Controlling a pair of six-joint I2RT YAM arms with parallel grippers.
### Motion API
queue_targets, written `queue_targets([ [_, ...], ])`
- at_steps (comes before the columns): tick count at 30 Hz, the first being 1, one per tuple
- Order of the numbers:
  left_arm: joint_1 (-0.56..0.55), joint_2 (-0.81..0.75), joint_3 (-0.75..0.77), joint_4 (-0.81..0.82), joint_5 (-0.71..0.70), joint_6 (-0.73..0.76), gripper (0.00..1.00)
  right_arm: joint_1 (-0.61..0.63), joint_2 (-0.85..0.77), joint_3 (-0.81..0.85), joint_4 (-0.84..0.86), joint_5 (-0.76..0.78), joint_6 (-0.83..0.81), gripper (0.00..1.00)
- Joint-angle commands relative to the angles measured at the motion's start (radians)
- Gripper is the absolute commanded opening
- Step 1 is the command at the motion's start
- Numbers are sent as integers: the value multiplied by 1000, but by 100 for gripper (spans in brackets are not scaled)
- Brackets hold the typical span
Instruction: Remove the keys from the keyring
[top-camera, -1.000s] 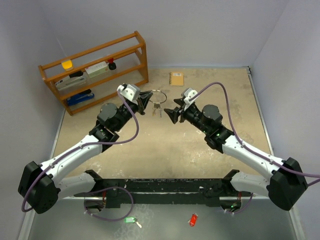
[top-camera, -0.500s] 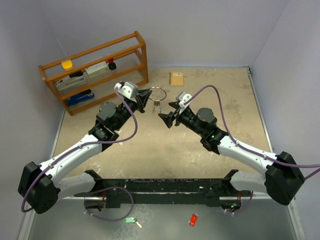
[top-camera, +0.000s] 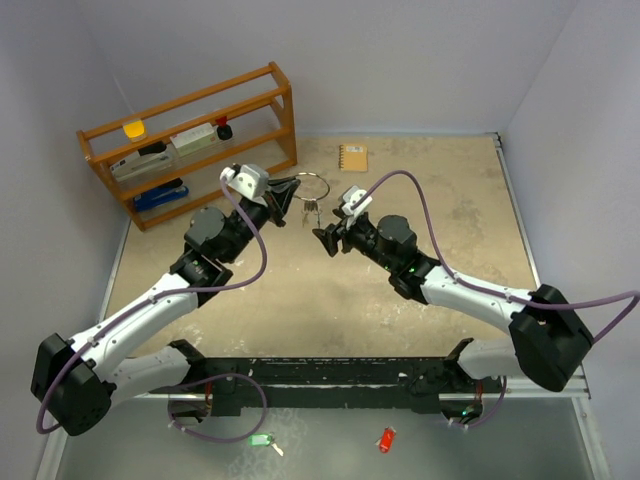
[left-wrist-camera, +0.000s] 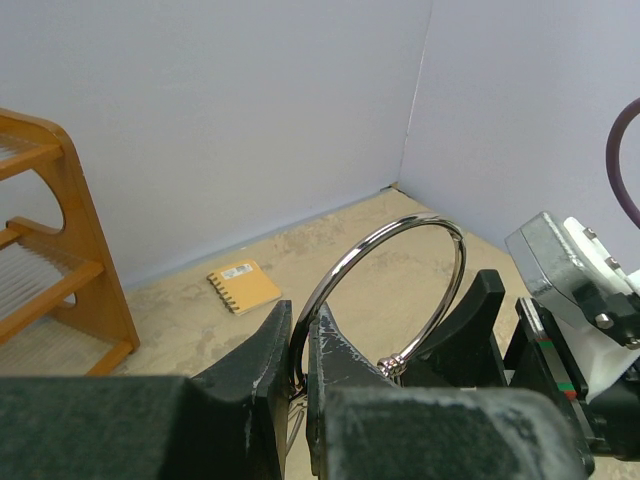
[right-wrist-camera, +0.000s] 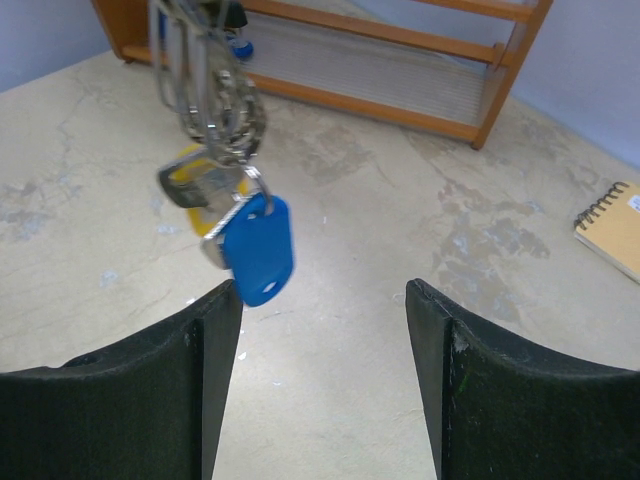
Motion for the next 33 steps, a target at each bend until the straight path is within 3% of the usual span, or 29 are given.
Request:
queue_targets([
  [1,-5,-33,34,32,-7,-4,0,4,-14,57,89,41,-35,69],
  [12,-5,-22,15,67,-17,-24,0,11,-14,61,124,19,-16,68],
  [25,-5,-20,-7,97,-17,-48,0,23,1,75,151,37,-26,55],
  [33,-4,-17,-17,116,-17,-70,0,24,-5,71,159,63,-51,30],
])
